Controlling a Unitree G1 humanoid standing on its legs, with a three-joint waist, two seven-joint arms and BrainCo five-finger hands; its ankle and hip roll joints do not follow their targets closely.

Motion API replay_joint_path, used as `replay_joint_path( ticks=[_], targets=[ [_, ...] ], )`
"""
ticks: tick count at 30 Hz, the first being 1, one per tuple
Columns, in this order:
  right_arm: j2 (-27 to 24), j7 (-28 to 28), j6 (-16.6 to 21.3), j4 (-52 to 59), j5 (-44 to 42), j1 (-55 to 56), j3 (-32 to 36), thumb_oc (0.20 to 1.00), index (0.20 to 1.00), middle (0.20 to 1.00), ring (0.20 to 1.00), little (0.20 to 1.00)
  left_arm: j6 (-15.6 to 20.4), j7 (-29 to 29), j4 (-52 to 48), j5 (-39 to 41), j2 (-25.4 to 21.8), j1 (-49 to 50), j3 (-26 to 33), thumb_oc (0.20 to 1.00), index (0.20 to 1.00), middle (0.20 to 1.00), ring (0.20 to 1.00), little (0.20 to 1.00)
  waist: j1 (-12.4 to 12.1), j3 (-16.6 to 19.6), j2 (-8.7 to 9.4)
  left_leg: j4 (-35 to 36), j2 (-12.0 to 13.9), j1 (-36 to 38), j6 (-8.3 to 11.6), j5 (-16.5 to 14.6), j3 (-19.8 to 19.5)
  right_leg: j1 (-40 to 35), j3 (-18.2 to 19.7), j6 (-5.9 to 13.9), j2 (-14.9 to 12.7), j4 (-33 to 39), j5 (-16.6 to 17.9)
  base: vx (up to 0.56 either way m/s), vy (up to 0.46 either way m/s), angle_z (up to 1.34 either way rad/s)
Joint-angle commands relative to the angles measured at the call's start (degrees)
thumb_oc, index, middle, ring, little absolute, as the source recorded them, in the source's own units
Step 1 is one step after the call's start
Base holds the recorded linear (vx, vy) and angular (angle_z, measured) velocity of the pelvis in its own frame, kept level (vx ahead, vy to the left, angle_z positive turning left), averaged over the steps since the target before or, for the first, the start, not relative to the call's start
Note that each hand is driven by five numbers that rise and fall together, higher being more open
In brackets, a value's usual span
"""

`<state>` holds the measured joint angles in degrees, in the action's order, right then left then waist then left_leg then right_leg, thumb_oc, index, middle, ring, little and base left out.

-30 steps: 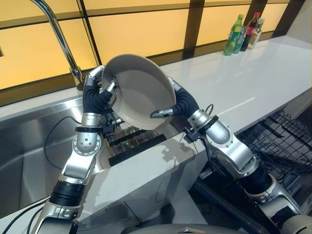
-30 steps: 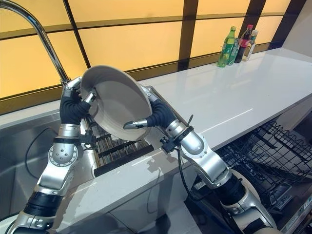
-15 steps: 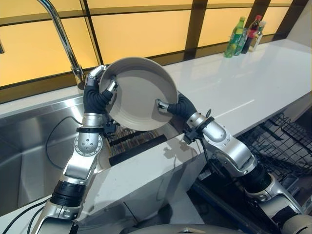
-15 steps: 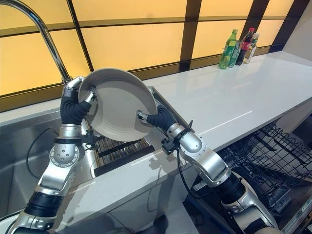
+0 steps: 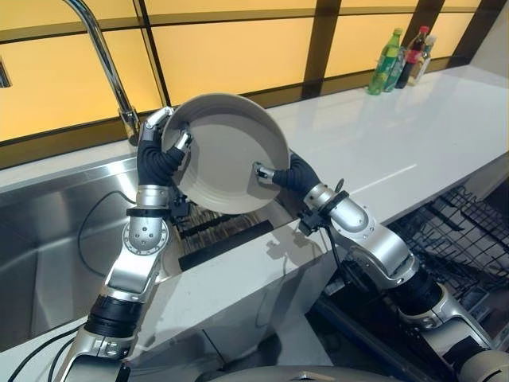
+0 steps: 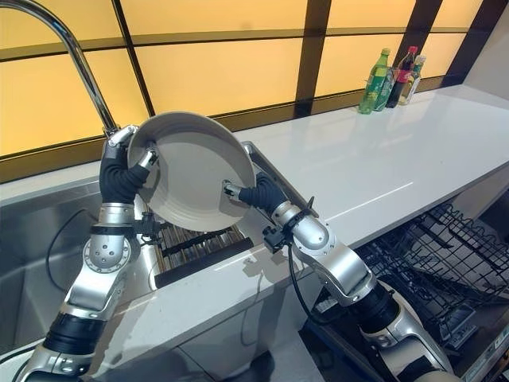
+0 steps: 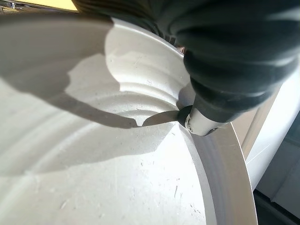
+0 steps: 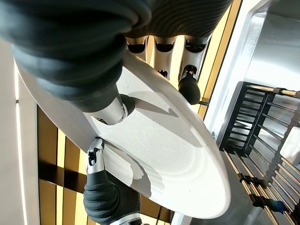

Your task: Pick up plates and place into dishwasher.

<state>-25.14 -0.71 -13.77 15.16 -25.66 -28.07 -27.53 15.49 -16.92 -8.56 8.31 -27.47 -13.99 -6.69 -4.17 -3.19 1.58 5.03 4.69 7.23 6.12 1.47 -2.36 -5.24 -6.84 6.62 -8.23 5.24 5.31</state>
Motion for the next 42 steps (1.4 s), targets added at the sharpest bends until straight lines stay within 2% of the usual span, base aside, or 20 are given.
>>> replay_joint_path(
  ticks=[1,7,15,21,27,33,36,38,40,42],
  targets=[
    [2.0,-1.2,3.2,2.2,-0.4,-5.0,-0.5,0.2,0.2,0.2,0.2,0.2,2.5,-1.6,-2.3,1.3,-0.4,-6.4,-1.9,1.0,1.0,1.0,1.0,1.0,-0.9,2.0,0.76,-1.5,-0.5,-2.8,-1.22,-0.9,-0.4,-1.0,-1.2,1.87,-2.4,-3.4,-4.3,0.0,0.0,0.0],
    [0.9,1.7,4.8,1.3,2.5,-4.3,2.8,0.2,0.2,0.2,0.2,0.2,2.8,-8.5,-0.8,1.7,-1.0,-5.6,3.2,1.0,1.0,1.0,1.0,1.0,-0.8,2.1,0.67,-1.7,-0.3,-2.9,-1.16,-0.7,-0.4,-0.8,-1.1,1.71,-2.5,-3.7,-4.1,0.0,0.0,0.0],
    [-2.4,4.1,5.4,0.9,6.2,-0.2,10.6,0.2,0.2,0.2,0.2,0.2,4.1,-13.6,2.0,3.3,-2.6,-2.8,12.2,1.0,1.0,1.0,1.0,1.0,0.3,2.6,0.18,-2.0,-0.3,-2.9,-1.11,-0.9,-0.1,-0.4,-0.5,1.7,-2.7,-3.8,-4.0,0.0,0.002,0.0],
    [-7.8,8.8,6.5,-1.3,12.1,4.8,18.4,0.2,0.2,0.2,0.2,0.2,2.8,-13.1,3.0,3.6,-3.7,0.1,16.3,1.0,1.0,1.0,1.0,1.0,1.7,2.6,0.14,-2.6,-0.4,-2.4,-1.09,-1.7,0.6,-0.4,0.7,2.06,-3.1,-3.7,-3.6,0.06,0.024,-0.01],
    [-11.4,13.0,10.8,-4.8,12.8,12.1,29.1,0.2,0.2,0.2,0.2,0.2,2.1,-11.6,3.9,5.3,-5.6,3.3,20.0,1.0,1.0,1.0,1.0,1.0,3.4,2.1,0.31,-3.1,-1.0,-1.9,-1.81,-2.7,1.4,0.4,2.4,2.91,-3.9,-3.9,-2.9,0.04,0.022,-0.09],
    [-11.9,18.3,13.4,-8.8,19.1,17.8,35.8,0.2,0.2,0.2,0.2,0.2,1.6,-9.4,5.4,6.0,-6.6,6.3,23.9,1.0,1.0,1.0,1.0,1.0,5.2,1.3,0.25,-3.8,-2.1,-1.2,-3.25,-3.9,2.5,1.8,5.0,3.49,-4.0,-6.6,-3.2,0.05,0.049,-0.23],
    [-11.9,20.7,13.3,-10.2,23.8,21.2,38.8,0.2,0.2,0.2,0.2,0.2,1.1,-8.5,5.4,6.5,-7.0,8.8,26.4,1.0,1.0,1.0,1.0,1.0,6.0,0.4,-0.34,-4.7,-2.1,-1.4,-4.41,-4.1,3.3,3.2,6.4,2.78,-2.2,-11.5,-5.4,0.03,0.046,-0.27],
    [-11.9,21.3,13.2,-11.1,23.3,23.3,40.5,0.2,0.2,0.2,0.2,0.2,0.7,-8.2,5.3,7.1,-7.3,9.7,27.6,1.0,1.0,1.0,1.0,1.0,6.7,-0.4,-0.24,-5.7,-2.5,-1.5,-5.09,-4.7,2.5,4.7,8.1,2.51,-1.1,-14.3,-5.7,0.04,-0.046,-0.33],
    [-11.1,22.2,14.1,-12.9,24.7,25.3,41.6,0.2,0.2,0.2,0.2,0.2,1.3,-8.0,6.2,8.3,-7.2,9.8,28.0,1.0,1.0,1.0,1.0,1.0,7.3,-1.4,0.33,-6.7,-2.8,-2.0,-4.99,-5.1,1.4,5.0,9.5,2.66,-1.9,-12.3,-4.7,0.05,-0.183,-0.19],
    [-10.6,22.7,14.3,-13.9,25.6,26.2,41.8,0.2,0.2,0.2,0.2,0.2,1.5,-7.5,6.9,8.9,-7.4,9.6,28.2,1.0,1.0,1.0,1.0,1.0,8.0,-2.4,0.99,-7.2,-2.6,-1.7,-4.36,-5.8,1.1,5.6,11.0,3.78,-3.7,-10.4,-2.1,0.07,-0.271,-0.02]
  ],
)
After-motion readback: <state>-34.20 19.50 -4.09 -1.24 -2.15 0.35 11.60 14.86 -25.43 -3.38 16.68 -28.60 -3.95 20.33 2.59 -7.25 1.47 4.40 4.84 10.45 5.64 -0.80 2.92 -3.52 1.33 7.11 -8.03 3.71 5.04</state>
